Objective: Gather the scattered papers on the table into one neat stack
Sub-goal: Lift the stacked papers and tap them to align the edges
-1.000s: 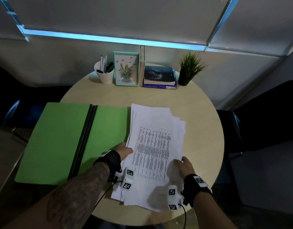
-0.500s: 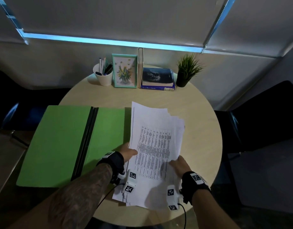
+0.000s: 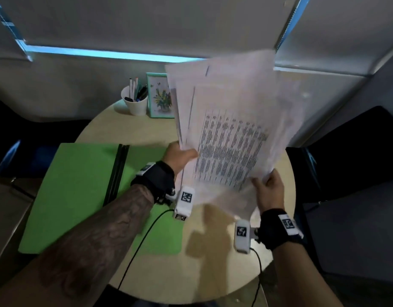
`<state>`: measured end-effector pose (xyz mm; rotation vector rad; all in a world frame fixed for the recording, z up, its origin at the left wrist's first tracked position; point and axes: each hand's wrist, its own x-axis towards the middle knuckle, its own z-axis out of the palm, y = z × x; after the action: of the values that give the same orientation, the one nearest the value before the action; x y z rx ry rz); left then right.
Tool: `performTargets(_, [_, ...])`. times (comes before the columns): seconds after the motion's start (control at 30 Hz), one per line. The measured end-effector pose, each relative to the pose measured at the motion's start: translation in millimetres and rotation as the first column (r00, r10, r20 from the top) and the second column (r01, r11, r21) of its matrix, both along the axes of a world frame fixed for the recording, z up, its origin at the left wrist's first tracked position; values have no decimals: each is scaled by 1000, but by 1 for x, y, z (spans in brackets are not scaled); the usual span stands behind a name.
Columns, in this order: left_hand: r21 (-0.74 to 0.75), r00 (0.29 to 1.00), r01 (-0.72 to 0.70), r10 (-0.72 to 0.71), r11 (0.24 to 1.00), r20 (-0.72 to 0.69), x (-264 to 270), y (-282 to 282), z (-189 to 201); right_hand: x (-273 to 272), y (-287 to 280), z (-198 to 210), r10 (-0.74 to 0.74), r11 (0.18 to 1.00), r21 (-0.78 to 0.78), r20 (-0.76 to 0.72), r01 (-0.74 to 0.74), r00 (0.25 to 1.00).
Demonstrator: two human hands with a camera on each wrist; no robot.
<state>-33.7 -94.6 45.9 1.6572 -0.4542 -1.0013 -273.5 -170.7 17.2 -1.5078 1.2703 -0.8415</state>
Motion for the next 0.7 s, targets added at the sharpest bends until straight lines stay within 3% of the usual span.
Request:
performTargets(0.1, [-114,998,-39,44,993,39,-1,-15,21,4,-13,23,-66,997,-31,119,70,991])
performTargets(0.23, [-107,998,-44,48,993,43,-8,-15,15,5,-9,19,-110,993,-5,196,114,974])
performTargets(0.4, [-47,993,1,4,999,114,-17,-24,9,15,-12,19,-128,991,-9,215,133,968])
performTargets(0.53, [-155,995,-52,65,987,77,-15,-31,26,10,-25,30,-147,985,-58,226,164,963])
performTargets(0.7, [-157,991,-44,63,987,120,-8,-34,20,9,-25,26,-147,986,-45,250,163,957])
